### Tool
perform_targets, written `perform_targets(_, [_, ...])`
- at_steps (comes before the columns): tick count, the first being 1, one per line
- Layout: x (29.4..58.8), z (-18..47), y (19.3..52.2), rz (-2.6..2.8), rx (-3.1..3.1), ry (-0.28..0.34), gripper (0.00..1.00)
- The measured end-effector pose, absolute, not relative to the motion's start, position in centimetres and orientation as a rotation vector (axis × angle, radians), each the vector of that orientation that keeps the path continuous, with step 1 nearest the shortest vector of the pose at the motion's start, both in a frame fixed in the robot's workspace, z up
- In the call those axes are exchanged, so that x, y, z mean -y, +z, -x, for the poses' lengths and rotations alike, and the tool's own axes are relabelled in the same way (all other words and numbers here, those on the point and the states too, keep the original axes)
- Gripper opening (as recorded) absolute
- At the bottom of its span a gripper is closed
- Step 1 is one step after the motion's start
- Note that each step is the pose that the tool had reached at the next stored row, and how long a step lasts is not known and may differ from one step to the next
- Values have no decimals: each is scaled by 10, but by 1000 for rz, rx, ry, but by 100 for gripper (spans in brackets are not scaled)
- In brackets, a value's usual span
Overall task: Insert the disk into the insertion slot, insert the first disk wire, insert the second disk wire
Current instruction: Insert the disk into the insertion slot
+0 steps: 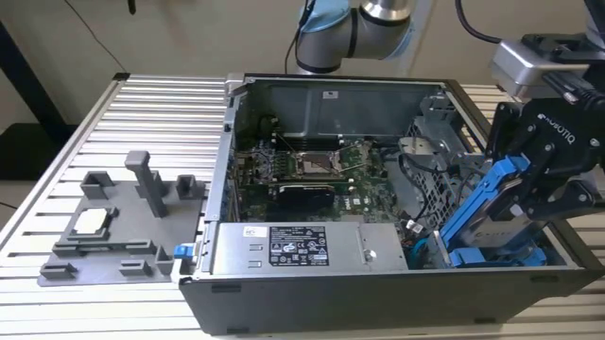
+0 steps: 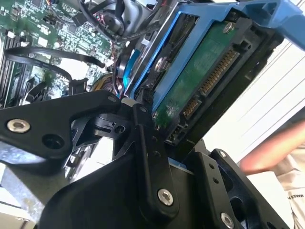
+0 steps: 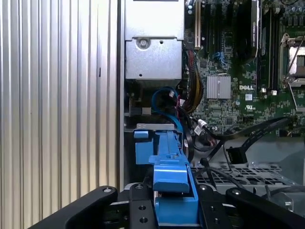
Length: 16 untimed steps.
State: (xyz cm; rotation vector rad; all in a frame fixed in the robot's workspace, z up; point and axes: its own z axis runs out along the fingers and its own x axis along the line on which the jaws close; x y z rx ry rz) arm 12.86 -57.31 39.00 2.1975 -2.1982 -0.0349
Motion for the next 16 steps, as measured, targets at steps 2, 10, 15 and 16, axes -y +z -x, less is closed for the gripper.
perform_targets(2, [573, -129, 386, -2200, 2196, -35, 33])
perform_targets(10, [573, -129, 374, -2205, 2190, -35, 33])
perform_targets(15, [573, -129, 373, -2205, 2190, -35, 33])
perform_targets(16, [573, -129, 373, -2205, 2190, -35, 33])
